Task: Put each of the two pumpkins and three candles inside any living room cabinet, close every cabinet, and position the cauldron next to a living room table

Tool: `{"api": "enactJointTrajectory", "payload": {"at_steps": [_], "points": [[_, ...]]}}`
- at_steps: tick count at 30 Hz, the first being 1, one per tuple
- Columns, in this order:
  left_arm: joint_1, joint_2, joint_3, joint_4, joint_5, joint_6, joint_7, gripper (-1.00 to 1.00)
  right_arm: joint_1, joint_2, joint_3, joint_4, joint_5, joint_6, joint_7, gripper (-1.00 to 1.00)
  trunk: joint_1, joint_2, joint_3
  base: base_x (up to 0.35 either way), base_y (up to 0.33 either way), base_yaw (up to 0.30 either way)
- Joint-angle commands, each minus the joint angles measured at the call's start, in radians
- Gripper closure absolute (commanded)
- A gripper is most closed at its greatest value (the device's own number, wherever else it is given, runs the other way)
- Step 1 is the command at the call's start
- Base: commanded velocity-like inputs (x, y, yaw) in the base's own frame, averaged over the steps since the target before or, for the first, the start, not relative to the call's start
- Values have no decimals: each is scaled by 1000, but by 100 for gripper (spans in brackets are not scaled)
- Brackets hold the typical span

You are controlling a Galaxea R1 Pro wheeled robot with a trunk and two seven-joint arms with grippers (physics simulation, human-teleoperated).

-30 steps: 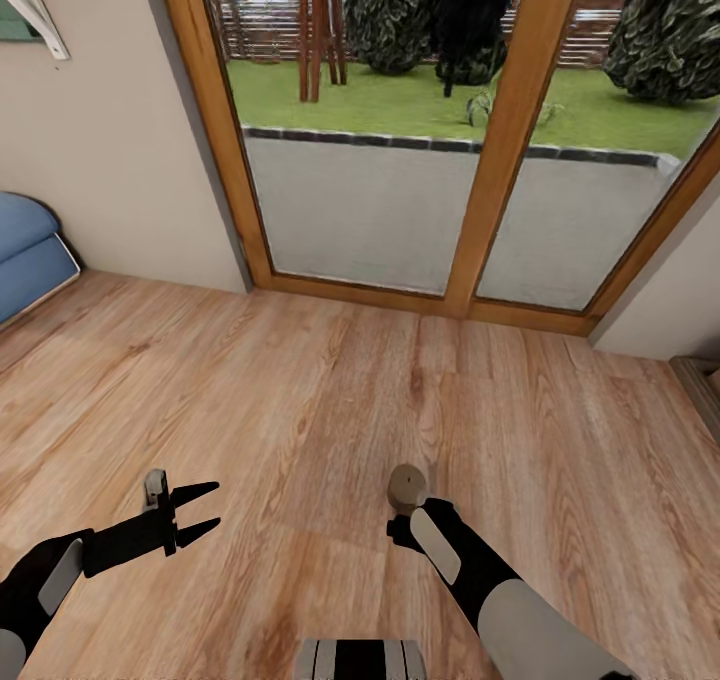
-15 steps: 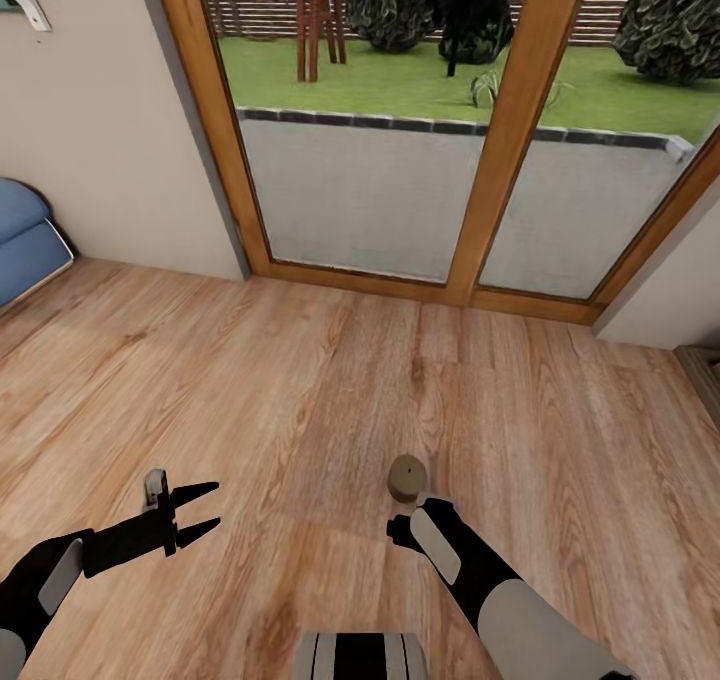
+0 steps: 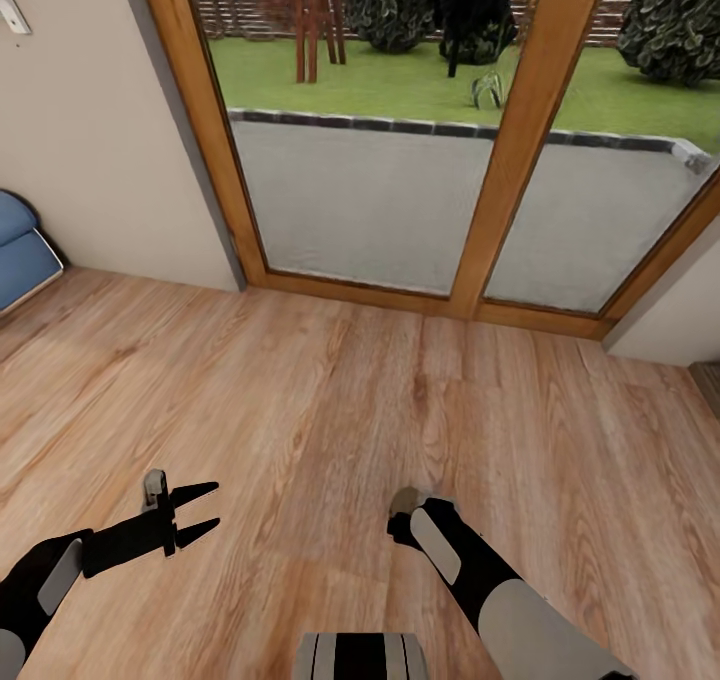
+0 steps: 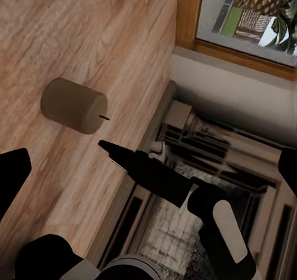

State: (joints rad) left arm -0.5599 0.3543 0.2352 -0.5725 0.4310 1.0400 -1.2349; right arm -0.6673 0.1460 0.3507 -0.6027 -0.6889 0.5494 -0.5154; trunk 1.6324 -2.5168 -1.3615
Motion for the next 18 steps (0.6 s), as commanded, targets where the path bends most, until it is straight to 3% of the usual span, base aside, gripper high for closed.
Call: {"api": "enactJointTrajectory", "payload": {"at_steps": [1,18], "points": [[0,0,0,0,0,0,0,-100,0,0,1,0,0,-5,0,-100,0,0,0,293,0,0],[0,0,0,0,0,0,0,-100,1,-3,2,0,0,-13,2,-100,0,0,0,132,0,0]]}}
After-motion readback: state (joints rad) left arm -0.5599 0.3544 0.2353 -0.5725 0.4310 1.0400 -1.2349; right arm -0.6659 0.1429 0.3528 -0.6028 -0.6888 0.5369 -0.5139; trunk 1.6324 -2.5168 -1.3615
